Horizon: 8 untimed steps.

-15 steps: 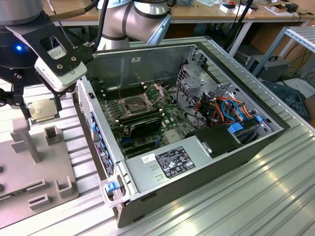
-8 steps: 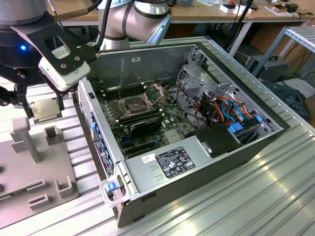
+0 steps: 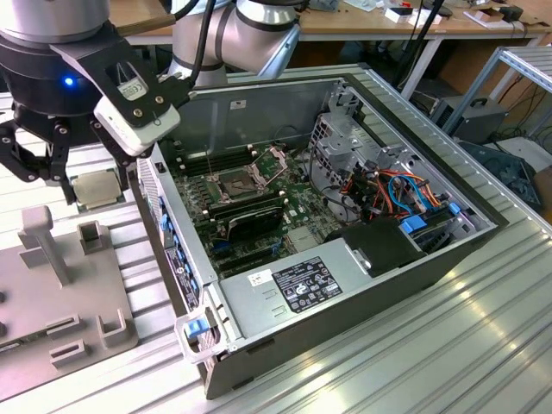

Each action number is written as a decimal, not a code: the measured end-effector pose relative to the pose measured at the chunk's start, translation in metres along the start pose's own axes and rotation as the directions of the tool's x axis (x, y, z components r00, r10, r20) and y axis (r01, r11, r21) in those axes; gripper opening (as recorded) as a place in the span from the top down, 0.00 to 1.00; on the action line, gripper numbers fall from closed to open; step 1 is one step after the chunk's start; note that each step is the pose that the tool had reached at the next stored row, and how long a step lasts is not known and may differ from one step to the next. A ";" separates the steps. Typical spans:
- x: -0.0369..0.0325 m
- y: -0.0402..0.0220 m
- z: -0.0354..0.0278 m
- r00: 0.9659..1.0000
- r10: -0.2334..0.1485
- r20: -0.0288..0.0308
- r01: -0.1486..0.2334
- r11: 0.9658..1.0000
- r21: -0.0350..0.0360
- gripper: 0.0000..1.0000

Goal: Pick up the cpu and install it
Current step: 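Pick up the cpu and move it towards the insertion slot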

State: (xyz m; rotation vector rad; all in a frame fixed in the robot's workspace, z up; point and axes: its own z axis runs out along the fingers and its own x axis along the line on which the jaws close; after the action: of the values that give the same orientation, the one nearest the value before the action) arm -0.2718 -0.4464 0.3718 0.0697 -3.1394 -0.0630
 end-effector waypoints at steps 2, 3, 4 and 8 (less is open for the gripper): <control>-0.0019 -0.0001 0.0000 1.000 0.000 0.000 0.000 1.000 0.000 0.45; -0.0027 -0.0001 0.0000 1.000 0.000 0.000 0.000 1.000 0.000 0.45; -0.0039 -0.0002 0.0000 1.000 0.000 0.000 0.000 1.000 0.000 0.45; -0.0045 -0.0002 0.0000 1.000 0.000 0.000 0.000 1.000 0.000 0.45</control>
State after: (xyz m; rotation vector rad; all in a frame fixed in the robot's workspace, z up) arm -0.2672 -0.4464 0.3718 0.0696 -3.1394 -0.0629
